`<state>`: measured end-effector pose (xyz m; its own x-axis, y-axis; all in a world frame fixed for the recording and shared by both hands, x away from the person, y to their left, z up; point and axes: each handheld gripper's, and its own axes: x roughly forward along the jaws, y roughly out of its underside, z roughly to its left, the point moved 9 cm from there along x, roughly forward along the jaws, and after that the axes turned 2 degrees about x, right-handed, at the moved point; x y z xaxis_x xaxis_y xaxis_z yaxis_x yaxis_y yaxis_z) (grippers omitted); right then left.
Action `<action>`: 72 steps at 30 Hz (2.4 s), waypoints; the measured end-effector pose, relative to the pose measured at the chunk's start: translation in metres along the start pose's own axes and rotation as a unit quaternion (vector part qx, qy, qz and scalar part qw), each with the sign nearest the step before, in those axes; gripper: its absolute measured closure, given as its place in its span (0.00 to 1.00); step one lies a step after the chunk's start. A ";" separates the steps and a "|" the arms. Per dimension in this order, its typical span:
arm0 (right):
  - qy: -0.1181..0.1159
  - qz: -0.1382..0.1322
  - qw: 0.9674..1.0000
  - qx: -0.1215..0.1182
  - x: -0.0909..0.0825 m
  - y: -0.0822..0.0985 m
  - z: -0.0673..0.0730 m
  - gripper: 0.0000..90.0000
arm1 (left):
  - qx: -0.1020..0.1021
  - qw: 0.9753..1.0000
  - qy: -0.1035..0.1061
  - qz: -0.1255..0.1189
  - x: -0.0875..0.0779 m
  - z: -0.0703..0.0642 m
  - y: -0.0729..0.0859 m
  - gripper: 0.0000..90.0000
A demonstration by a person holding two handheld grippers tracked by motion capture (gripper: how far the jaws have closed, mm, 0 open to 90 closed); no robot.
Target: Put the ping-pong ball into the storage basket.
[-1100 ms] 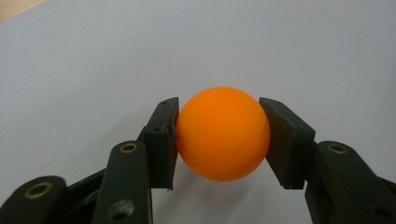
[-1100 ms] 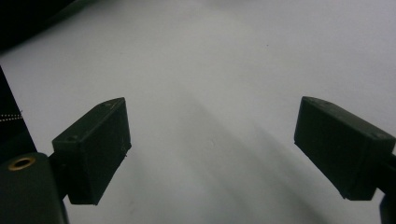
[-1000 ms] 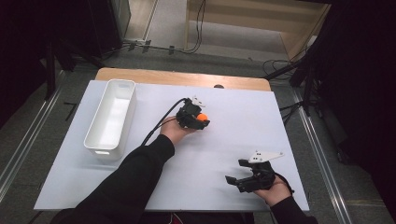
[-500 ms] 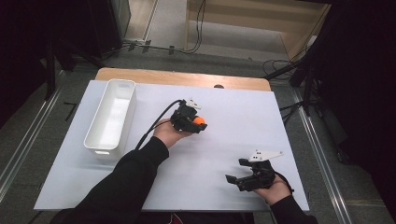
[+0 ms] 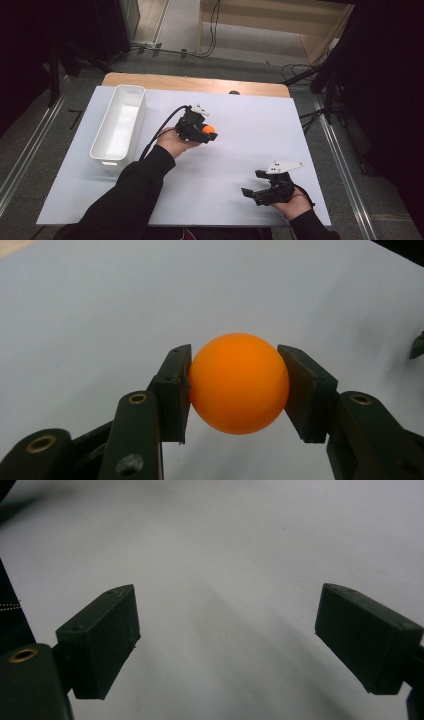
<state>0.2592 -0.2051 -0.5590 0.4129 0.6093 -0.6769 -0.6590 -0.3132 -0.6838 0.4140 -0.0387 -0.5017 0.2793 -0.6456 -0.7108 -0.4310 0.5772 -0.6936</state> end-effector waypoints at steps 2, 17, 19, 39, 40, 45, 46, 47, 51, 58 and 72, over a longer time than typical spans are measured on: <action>0.000 0.000 1.000 0.000 0.000 0.000 0.000 0.11 | 0.001 1.000 0.001 -0.002 -0.003 -0.001 0.000 0.56; 0.000 -0.001 1.000 -0.001 -0.001 0.000 0.000 0.11 | -0.009 1.000 -0.008 -0.007 -0.028 0.006 0.008 0.56; 0.001 -0.001 1.000 -0.001 -0.001 0.000 0.000 0.11 | -0.009 1.000 -0.009 -0.008 -0.031 0.006 0.008 0.56; 0.000 -0.002 1.000 0.000 -0.001 0.000 0.000 0.11 | -0.020 0.999 -0.024 -0.009 -0.057 0.018 0.017 0.56; 0.000 -0.001 1.000 -0.001 -0.001 0.000 0.000 0.11 | -0.022 0.999 -0.024 -0.012 -0.059 0.019 0.016 0.56; 0.001 0.000 1.000 0.000 -0.001 0.000 0.000 0.11 | -0.025 0.999 -0.023 -0.010 -0.065 0.022 0.019 0.56; 0.001 0.000 1.000 0.000 -0.001 0.000 0.000 0.11 | -0.026 0.999 -0.023 -0.008 -0.066 0.023 0.020 0.56; 0.000 -0.001 1.000 0.000 -0.001 0.000 0.000 0.11 | -0.027 0.999 -0.025 -0.011 -0.067 0.025 0.020 0.56; 0.001 0.000 1.000 0.001 -0.001 0.000 0.000 0.11 | -0.032 0.999 -0.037 -0.013 -0.073 0.031 0.023 0.56; 0.001 0.000 1.000 0.002 -0.002 0.000 0.000 0.10 | -0.045 0.997 -0.056 -0.016 -0.087 0.045 0.031 0.56; 0.003 0.000 1.000 -0.001 -0.001 0.000 -0.001 0.11 | -0.069 0.993 -0.095 -0.024 -0.117 0.073 0.047 0.56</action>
<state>0.2598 -0.2063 -0.5585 0.4169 0.6054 -0.6781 -0.6570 -0.3148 -0.6850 0.4242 0.1006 -0.4593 0.4541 -0.5575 -0.6950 -0.5220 0.4656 -0.7146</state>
